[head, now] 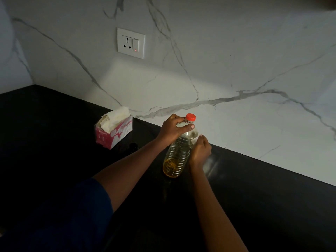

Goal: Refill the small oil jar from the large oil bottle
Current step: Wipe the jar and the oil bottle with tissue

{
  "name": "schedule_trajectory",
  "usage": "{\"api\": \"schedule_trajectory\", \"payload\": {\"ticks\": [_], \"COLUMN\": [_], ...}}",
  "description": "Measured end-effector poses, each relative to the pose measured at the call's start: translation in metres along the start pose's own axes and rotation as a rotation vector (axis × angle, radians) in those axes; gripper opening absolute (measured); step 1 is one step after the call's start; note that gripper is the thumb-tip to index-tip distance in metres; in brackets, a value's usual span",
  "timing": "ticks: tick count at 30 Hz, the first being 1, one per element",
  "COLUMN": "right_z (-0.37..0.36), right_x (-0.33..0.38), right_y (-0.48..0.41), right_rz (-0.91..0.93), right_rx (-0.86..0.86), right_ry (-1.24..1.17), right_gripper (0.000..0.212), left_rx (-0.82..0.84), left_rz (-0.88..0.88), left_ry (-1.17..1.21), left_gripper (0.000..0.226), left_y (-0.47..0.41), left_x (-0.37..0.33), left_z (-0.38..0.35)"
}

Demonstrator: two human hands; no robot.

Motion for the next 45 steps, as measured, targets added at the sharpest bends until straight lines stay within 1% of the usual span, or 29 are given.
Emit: {"api": "schedule_trajectory", "payload": {"ticks": [3,5,8,10,12,14,16,19,22,27,30,33,35,38,41,43,45], "right_z": [0.001,0.000,-0.010,-0.018,-0.022,-0.021,-0.013,-0.007,-0.009,-0.013,-0.020,-0.017,-0.011,0.000,0.012,0.020,0.030], "right_x": [0.007,0.012,0.014,0.007,-0.004,-0.011,-0.012,-0.003,0.003,0.014,0.005,-0.015,-0.025,-0.025,-0.028,-0.036,-0.044], "right_y": [0.008,0.003,-0.012,-0.020,-0.020,-0.013,0.000,0.018,0.022,0.001,-0.013,-0.014,-0.006,0.007,0.012,0.018,0.024], "right_rz": [0.033,0.057,0.042,0.006,-0.048,-0.081,-0.069,0.001,0.035,0.066,0.013,-0.058,-0.096,-0.088,-0.151,-0.248,-0.319], "right_rx": [-0.038,-0.032,0.070,0.139,0.168,0.132,0.030,-0.072,-0.063,-0.016,0.070,0.086,0.066,0.007,-0.061,-0.096,-0.132], "right_ry": [-0.010,-0.013,-0.046,-0.056,-0.060,-0.058,-0.035,-0.051,-0.051,-0.066,-0.047,-0.008,-0.014,-0.018,-0.146,-0.258,-0.303], "right_gripper": [0.029,0.028,0.025,0.029,0.034,0.031,0.030,0.032,0.031,0.027,0.028,0.035,0.034,0.033,0.027,0.027,0.029], "left_rx": [-0.029,-0.022,0.009,0.013,0.009,0.008,-0.013,-0.066,-0.072,-0.009,0.001,0.003,0.002,-0.008,-0.038,-0.028,0.018], "left_rz": [0.003,0.002,-0.004,-0.003,0.001,0.013,0.013,-0.016,-0.026,-0.008,0.010,0.013,0.012,0.000,-0.020,-0.004,0.026], "left_ry": [0.009,0.020,0.006,-0.010,-0.025,-0.045,-0.061,-0.093,-0.097,-0.026,0.005,0.002,0.004,0.006,-0.001,-0.015,-0.053], "left_gripper": [0.043,0.045,0.045,0.041,0.037,0.035,0.033,0.043,0.049,0.052,0.054,0.054,0.054,0.051,0.051,0.055,0.070], "left_y": [0.000,0.001,0.002,0.002,0.002,0.002,0.005,0.006,0.004,0.003,0.003,0.003,0.004,0.007,0.008,0.007,0.008], "left_x": [0.002,0.003,0.000,-0.002,-0.003,-0.004,-0.005,-0.007,-0.004,-0.002,-0.001,0.000,0.000,-0.002,-0.001,0.001,0.004], "left_z": [0.003,0.005,0.005,0.006,0.005,0.000,-0.006,-0.010,-0.006,-0.005,-0.006,-0.006,-0.006,-0.006,-0.005,-0.005,-0.009]}}
Point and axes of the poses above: each hand's wrist, its own y-axis away from the middle knuckle, its own z-axis out of the back of the hand, x = y × z, the point moved 8 cm from there along -y, towards the middle knuckle, and after that the axes turned 13 degrees about z, right-handed, at the moved point
